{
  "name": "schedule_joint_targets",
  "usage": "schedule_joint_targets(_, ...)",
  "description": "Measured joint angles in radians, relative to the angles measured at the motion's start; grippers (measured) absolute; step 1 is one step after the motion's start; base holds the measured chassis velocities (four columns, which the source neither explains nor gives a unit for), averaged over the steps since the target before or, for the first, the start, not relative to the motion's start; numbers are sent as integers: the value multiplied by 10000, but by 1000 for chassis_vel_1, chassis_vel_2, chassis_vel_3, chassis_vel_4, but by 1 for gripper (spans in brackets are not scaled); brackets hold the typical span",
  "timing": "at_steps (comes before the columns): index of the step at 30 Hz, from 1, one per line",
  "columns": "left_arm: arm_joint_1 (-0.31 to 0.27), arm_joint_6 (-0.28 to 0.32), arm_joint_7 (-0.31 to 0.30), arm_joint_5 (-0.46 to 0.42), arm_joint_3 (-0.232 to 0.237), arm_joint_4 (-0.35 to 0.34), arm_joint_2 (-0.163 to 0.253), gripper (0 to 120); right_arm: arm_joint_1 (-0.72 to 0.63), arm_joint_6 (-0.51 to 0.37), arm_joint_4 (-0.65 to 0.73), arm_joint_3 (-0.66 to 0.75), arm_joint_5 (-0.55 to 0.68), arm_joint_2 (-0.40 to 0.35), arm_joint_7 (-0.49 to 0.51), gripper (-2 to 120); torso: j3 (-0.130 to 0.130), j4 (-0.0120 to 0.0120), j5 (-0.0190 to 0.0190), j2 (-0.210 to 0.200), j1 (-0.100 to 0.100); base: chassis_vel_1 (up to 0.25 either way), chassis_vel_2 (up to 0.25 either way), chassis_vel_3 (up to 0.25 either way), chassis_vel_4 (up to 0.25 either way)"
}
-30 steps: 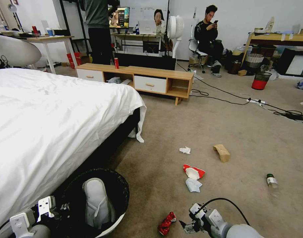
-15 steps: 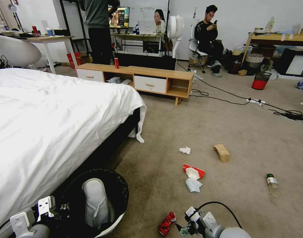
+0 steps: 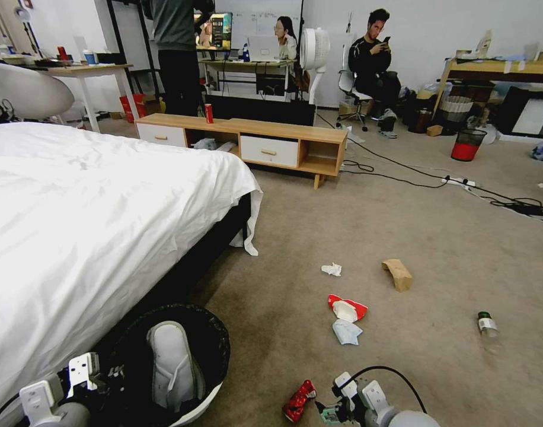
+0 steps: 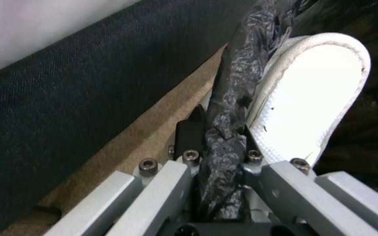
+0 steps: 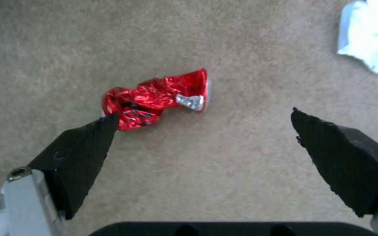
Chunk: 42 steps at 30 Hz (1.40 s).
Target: Pick up the trash bin and place the garbage on the floor into it.
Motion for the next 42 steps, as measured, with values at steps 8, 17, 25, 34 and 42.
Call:
schedule_joint_targets(8, 10, 0, 0, -14, -16, 35, 53, 2, 227, 12, -224, -259, 873, 395, 465, 100, 0, 0, -1, 0, 0, 0, 0, 0, 0)
schedule_joint_targets(17, 27, 0, 0, -34, -34, 48, 85, 2, 517, 76, -459, -507, 1381, 734, 814, 100, 0, 1, -1, 0, 0, 0, 0, 0, 0)
schedule_joint_targets(25, 62, 1, 1, -52, -52, 47, 95, 2, 575, 179, -802, -535, 1807, 966, 1078, 100, 0, 0, -1, 0, 0, 0, 0, 0, 0)
schedule_joint_targets(34, 74, 1, -4, -53, -52, 38, 87, 2, 592, 278, -1109, -502, 1929, 1043, 1127, 100, 0, 0, 0, 0, 0, 0, 0, 0, 0)
schedule_joint_targets(42, 103, 0, -7, -52, -56, 7, 95, 2, 588, 347, -1339, -454, 2020, 1141, 1153, 100, 0, 0, -1, 0, 0, 0, 0, 0, 0)
